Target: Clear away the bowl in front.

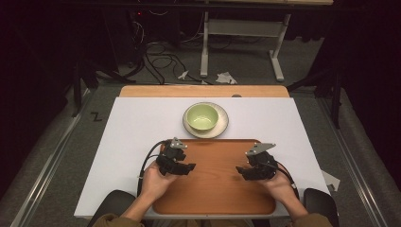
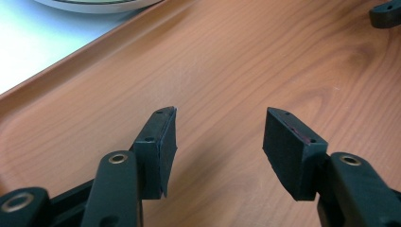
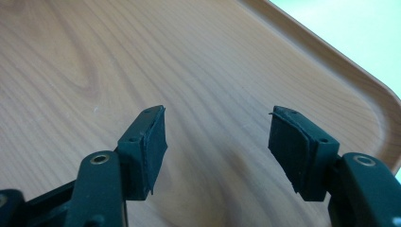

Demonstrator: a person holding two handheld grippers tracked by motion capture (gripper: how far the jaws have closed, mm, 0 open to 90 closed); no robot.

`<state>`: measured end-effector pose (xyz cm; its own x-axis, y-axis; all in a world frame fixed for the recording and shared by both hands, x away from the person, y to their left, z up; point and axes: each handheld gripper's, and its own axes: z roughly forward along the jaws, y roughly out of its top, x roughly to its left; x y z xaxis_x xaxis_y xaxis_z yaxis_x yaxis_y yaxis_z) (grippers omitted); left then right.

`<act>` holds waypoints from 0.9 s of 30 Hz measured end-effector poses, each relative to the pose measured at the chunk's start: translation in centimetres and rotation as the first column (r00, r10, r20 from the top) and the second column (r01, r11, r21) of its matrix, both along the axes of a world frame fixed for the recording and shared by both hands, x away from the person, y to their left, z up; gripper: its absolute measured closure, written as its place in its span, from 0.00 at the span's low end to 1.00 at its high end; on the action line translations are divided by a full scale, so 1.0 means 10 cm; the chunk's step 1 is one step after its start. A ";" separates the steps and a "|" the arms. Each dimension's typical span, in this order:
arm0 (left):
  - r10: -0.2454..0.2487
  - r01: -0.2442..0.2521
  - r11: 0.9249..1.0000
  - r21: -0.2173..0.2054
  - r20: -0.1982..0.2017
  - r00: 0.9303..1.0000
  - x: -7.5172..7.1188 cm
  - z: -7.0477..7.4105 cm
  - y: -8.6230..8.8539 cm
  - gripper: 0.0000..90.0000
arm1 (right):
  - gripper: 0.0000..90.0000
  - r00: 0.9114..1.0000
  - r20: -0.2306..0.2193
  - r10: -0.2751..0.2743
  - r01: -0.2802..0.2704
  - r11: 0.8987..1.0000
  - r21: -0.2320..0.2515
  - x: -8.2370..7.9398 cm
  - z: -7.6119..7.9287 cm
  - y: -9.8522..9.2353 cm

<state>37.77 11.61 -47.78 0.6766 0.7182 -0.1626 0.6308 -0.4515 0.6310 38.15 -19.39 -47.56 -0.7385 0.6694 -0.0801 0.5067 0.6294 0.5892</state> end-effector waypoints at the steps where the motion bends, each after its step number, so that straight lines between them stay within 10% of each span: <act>1: 0.000 0.000 1.000 -0.005 -0.003 1.000 0.00 0.00 0.00 0.50 | 0.42 1.000 0.003 0.000 0.000 1.000 -0.001 0.00 0.00 0.00; 27: 0.002 -0.008 0.997 -0.083 -0.073 0.997 0.04 -0.04 0.03 0.47 | 0.42 0.999 0.002 0.036 -0.035 0.998 -0.045 -0.04 -0.02 0.07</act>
<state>38.15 11.93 -48.13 0.6574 0.7034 -0.2705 0.6786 -0.3966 0.6182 37.72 -18.69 -47.76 -0.7614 0.6386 -0.1116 0.4818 0.6727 0.5615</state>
